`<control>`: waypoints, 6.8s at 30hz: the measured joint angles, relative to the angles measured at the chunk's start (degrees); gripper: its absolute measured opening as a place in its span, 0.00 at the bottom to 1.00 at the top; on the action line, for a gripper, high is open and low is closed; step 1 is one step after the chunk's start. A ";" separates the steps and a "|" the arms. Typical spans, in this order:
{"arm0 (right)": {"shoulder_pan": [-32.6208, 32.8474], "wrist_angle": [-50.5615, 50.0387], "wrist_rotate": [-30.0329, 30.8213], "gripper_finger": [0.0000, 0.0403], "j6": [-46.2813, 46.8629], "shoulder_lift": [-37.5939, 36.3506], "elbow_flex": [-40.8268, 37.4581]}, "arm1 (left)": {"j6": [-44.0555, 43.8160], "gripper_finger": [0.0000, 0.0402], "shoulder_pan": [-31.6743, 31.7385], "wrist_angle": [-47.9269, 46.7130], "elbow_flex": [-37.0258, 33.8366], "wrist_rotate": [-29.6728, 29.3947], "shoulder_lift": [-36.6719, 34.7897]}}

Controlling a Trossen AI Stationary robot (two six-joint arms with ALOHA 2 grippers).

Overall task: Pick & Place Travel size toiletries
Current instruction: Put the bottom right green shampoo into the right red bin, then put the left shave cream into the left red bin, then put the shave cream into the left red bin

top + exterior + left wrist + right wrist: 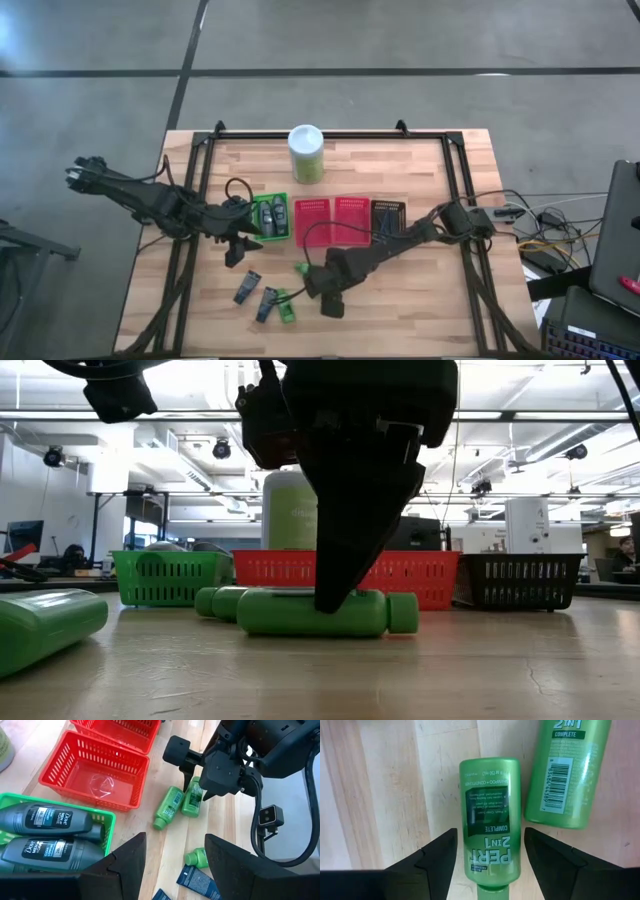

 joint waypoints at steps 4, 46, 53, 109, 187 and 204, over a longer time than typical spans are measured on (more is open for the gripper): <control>0.16 1.52 0.02 0.60 -0.04 -0.04 -1.50 | -0.07 0.51 0.00 0.00 -0.02 0.00 0.00; -12.31 -4.75 7.47 0.32 56.65 -27.71 -21.31 | 2.78 0.51 0.07 0.04 -0.04 0.07 -0.04; -17.81 -1.85 5.26 0.30 57.20 -27.88 -27.35 | 2.71 0.51 0.04 0.09 0.02 0.07 -0.07; -13.95 -19.16 12.07 0.82 27.82 -28.71 -15.53 | -51.45 0.80 -17.57 2.18 -3.55 14.11 37.45; -13.67 -29.20 24.26 0.64 33.66 -43.01 -16.27 | -33.57 0.36 22.63 30.56 1.32 6.61 35.87; -13.69 -28.98 22.78 0.66 32.16 -43.01 -16.32 | -31.58 0.57 7.16 8.54 1.36 8.61 17.70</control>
